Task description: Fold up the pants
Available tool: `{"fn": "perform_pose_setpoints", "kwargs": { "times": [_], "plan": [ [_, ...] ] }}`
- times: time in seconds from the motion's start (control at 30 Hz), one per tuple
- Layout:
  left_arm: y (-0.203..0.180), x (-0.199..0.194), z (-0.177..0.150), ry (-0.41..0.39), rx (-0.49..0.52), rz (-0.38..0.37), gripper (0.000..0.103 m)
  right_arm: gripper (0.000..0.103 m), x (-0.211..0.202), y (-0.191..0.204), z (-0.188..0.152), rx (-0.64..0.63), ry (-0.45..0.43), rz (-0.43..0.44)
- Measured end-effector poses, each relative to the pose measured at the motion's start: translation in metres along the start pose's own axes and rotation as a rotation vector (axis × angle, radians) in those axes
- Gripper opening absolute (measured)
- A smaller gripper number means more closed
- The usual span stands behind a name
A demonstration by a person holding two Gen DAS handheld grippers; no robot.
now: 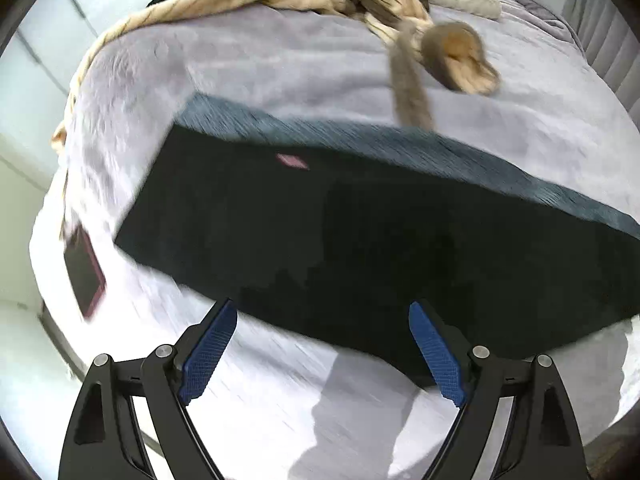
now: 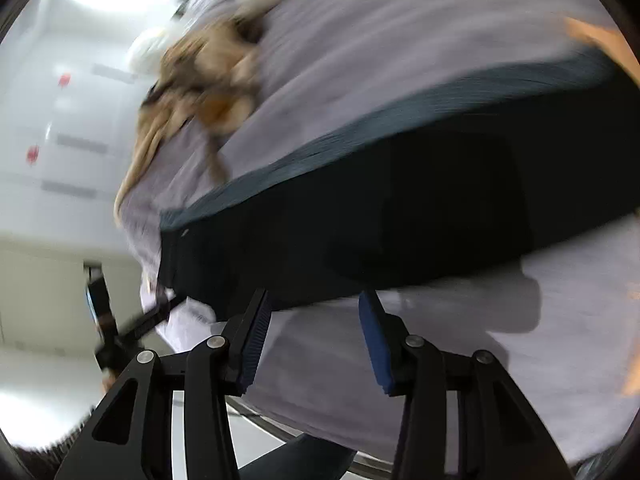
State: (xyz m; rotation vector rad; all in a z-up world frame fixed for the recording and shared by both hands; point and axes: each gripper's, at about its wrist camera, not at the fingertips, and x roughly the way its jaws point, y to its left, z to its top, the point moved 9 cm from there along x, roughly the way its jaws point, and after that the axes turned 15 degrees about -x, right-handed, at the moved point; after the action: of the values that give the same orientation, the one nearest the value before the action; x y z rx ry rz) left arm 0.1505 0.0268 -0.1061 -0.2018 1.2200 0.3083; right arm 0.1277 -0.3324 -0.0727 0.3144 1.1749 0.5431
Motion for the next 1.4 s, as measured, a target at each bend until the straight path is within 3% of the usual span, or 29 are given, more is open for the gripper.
{"fn": "perform_pose_setpoints", "kwargs": {
  "times": [0.1,0.2,0.3,0.4,0.5,0.63,0.73,0.8,0.9,1.0,1.07,1.13,1.23,1.33,1.4],
  "plan": [
    [0.032,0.028,0.040,-0.033,0.030,-0.004,0.089,0.050,0.061,0.071,0.037,-0.092,0.035,0.051],
    [0.064,0.067,0.058,-0.004,0.035,0.027,0.089,0.045,0.122,0.126,0.069,-0.171,0.082,0.072],
    [0.082,0.085,0.060,0.032,0.000,-0.070,0.089,0.038,0.183,0.169,0.094,-0.197,0.141,0.106],
    [0.083,0.085,0.055,-0.009,0.049,-0.092,0.089,0.038,0.238,0.190,0.111,-0.242,0.197,0.069],
    [0.085,0.087,0.051,-0.041,0.060,-0.103,0.089,0.038,0.281,0.191,0.123,-0.279,0.251,0.011],
    [0.089,0.090,0.051,-0.044,0.057,-0.128,0.090,0.035,0.311,0.176,0.160,-0.286,0.206,-0.096],
    [0.089,0.090,0.050,-0.041,0.072,-0.118,0.091,0.036,0.309,0.155,0.181,-0.237,0.170,-0.199],
    [0.089,0.084,0.048,-0.033,0.075,-0.108,0.091,0.038,0.295,0.151,0.183,-0.185,0.140,-0.166],
    [0.079,0.069,0.058,-0.057,0.085,-0.108,0.091,0.038,0.252,0.151,0.163,-0.109,0.103,-0.036],
    [0.073,0.063,0.078,-0.124,0.101,-0.095,0.091,0.038,0.209,0.147,0.133,-0.076,0.073,0.035],
    [0.081,0.086,0.082,-0.091,0.104,-0.027,0.091,0.043,0.177,0.141,0.100,-0.044,0.058,0.077],
    [0.095,0.105,0.082,-0.041,0.049,-0.031,0.096,0.050,0.155,0.131,0.064,0.011,0.057,0.107],
    [0.100,0.097,0.081,-0.034,0.042,0.006,0.096,0.051,0.144,0.119,-0.005,0.113,0.109,0.151],
    [0.089,0.076,0.069,-0.021,0.038,-0.036,0.097,0.051,0.148,0.100,-0.044,0.193,0.138,0.146],
    [0.079,0.071,0.058,-0.019,0.071,-0.051,0.097,0.051,0.156,0.095,-0.053,0.254,0.110,0.169]
  ]
}}
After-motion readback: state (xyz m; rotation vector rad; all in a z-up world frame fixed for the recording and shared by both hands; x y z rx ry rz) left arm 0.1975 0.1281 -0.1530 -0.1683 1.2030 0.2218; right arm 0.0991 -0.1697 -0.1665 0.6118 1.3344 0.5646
